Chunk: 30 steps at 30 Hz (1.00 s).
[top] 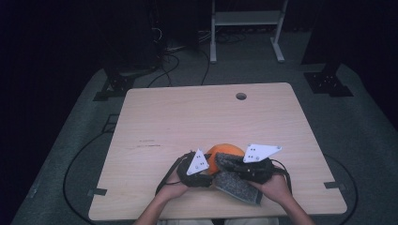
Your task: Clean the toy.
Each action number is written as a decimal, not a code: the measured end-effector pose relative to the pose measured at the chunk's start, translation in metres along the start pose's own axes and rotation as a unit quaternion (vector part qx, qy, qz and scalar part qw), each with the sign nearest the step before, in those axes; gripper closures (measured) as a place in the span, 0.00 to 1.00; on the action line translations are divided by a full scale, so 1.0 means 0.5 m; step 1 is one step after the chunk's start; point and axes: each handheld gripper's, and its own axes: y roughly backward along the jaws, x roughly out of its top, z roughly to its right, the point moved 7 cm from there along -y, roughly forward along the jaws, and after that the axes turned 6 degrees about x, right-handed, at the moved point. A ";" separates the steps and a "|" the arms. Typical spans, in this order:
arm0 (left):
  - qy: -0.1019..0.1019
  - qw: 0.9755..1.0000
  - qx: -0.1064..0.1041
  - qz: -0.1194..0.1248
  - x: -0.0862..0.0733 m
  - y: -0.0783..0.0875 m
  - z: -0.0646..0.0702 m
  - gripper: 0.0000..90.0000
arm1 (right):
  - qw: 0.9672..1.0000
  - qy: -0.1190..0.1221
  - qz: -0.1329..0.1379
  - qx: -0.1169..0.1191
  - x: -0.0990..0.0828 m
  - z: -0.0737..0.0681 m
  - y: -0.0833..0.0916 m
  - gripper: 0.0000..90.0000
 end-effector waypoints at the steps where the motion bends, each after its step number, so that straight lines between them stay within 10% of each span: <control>1: 0.004 1.000 -0.003 -0.008 -0.008 -0.001 -0.003 0.42 | 1.000 -0.008 -0.002 -0.011 -0.008 0.013 0.006 0.89; 5: 0.048 0.998 -0.040 0.002 -0.008 0.004 -0.014 0.32 | 0.998 -0.067 0.007 -0.017 -0.048 0.060 0.028 0.90; 8: 0.095 0.993 -0.051 0.040 0.013 0.010 -0.025 0.20 | 0.998 -0.062 0.013 -0.005 -0.045 0.048 0.020 0.89; 12: 0.087 0.995 -0.037 0.015 -0.002 0.002 -0.026 0.29 | 0.999 -0.040 0.009 -0.004 -0.037 0.035 0.010 0.89; 30: 0.087 0.996 -0.032 0.009 -0.014 0.002 -0.028 0.29 | 0.991 -0.130 -0.015 -0.029 -0.121 0.101 0.034 0.89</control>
